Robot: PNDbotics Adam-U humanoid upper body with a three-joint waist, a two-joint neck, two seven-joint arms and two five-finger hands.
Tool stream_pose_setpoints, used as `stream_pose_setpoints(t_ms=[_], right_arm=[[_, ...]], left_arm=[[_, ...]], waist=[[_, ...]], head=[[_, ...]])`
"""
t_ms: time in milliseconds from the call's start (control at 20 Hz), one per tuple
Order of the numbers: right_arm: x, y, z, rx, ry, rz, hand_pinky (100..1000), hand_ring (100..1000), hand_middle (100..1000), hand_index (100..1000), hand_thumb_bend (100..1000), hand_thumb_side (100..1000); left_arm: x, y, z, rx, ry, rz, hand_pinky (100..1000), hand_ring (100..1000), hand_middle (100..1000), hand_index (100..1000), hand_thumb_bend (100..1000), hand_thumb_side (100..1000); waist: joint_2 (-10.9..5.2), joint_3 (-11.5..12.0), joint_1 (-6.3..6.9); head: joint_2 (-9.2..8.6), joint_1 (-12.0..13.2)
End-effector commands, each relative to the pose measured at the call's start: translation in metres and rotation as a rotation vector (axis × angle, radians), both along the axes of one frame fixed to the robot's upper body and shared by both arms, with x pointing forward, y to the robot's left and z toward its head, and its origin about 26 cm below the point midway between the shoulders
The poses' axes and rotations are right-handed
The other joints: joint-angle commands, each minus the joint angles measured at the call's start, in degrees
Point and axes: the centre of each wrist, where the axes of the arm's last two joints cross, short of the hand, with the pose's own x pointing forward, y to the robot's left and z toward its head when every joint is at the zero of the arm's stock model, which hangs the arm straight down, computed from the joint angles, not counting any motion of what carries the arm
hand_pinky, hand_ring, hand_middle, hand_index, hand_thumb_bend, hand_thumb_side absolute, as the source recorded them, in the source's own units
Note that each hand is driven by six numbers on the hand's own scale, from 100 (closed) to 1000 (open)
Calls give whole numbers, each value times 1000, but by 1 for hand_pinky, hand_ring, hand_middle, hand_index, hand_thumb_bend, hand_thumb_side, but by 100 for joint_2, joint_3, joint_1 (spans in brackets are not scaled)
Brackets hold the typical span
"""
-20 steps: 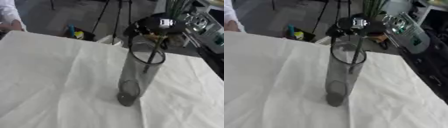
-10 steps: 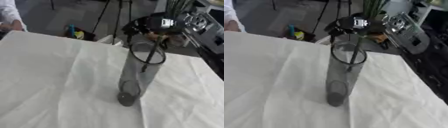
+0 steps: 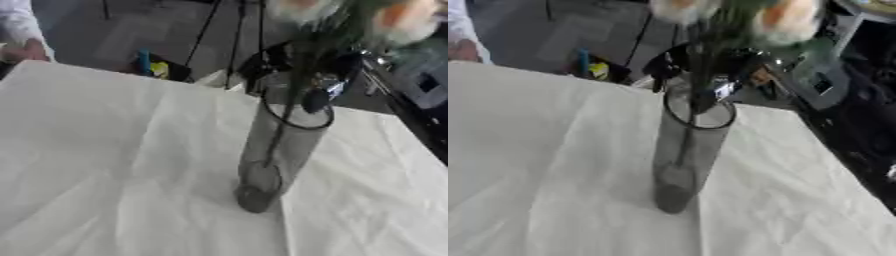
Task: Arrange flowers into the vase.
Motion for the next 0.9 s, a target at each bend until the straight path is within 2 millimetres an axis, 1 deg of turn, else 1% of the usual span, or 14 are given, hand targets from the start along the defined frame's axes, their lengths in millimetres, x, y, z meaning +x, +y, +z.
stream_pose_setpoints(t_ms=[50, 300, 350, 400, 450, 500, 750, 850, 900], right_arm=[[-3, -3, 12, -39, -44, -20, 1000, 1000, 768, 1000, 1000, 576], [-4, -2, 10, -42, -34, -21, 1000, 1000, 752, 997, 996, 618], [-5, -3, 11, -38, -36, -23, 1000, 1000, 744, 991, 972, 630], [-5, -4, 13, -32, -36, -25, 1000, 1000, 718, 968, 922, 679], [-6, -6, 15, -17, -37, -29, 1000, 1000, 669, 927, 861, 726], [-6, -9, 17, -4, -36, -36, 1000, 1000, 637, 894, 838, 742], [-7, -14, 19, 6, -30, -62, 1000, 1000, 619, 869, 818, 744], [-7, -14, 19, 0, -32, -66, 1000, 1000, 618, 868, 811, 748], [-7, -14, 18, -2, -32, -66, 1000, 1000, 623, 881, 819, 767]], left_arm=[[-2, 0, 8, 22, -25, -6, 529, 674, 693, 885, 100, 1000], [-2, 0, 8, 22, -22, -6, 528, 674, 694, 885, 100, 1000], [-2, 0, 8, 22, -22, -6, 528, 674, 694, 885, 100, 1000], [-2, 0, 8, 21, -21, -6, 528, 675, 694, 885, 100, 1000], [-2, 0, 7, 21, -20, -6, 528, 675, 694, 885, 100, 1000], [-2, 0, 7, 20, -20, -5, 528, 675, 694, 885, 100, 1000], [-2, 0, 7, 20, -18, -5, 527, 675, 695, 885, 100, 1000], [-3, -1, 6, 20, -18, -6, 527, 675, 695, 885, 100, 1000], [-3, -1, 6, 21, -17, -7, 526, 675, 695, 885, 100, 1000]], waist=[[-200, -9, -68], [-195, -22, -67], [-194, -27, -62], [-193, -30, -57], [-191, -36, -47], [-190, -41, -39], [-175, -41, 3], [-166, -41, 14], [-161, -41, 20]], head=[[-49, -15], [-55, -11], [-56, -3], [-54, 2], [-48, 7], [-44, 9], [-45, 1], [-40, -9], [-38, -11]])
